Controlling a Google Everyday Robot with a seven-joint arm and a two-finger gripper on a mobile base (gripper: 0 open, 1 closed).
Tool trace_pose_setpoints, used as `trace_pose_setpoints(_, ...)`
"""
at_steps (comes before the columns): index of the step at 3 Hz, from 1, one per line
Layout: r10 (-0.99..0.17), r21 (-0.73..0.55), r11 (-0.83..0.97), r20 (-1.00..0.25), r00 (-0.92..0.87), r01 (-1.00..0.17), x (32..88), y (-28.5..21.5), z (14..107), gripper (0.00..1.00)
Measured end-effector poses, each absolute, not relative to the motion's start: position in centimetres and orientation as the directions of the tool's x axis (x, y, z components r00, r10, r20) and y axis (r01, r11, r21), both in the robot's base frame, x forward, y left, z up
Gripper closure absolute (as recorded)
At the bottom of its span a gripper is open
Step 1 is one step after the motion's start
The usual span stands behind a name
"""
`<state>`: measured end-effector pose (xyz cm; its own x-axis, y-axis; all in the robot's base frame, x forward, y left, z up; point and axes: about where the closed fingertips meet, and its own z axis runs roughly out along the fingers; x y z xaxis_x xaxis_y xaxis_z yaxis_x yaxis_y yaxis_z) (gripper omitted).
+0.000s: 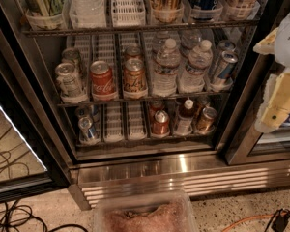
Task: Pick water bottle from top shelf of fridge
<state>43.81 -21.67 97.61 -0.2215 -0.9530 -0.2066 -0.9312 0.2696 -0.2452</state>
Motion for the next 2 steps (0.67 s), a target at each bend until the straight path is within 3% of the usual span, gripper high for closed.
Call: trace_pose_setpoints(2,-0.948,-0.260,0.277,-0.232,-0.219,-0.925,44.03,-21.17,98.00,0.00)
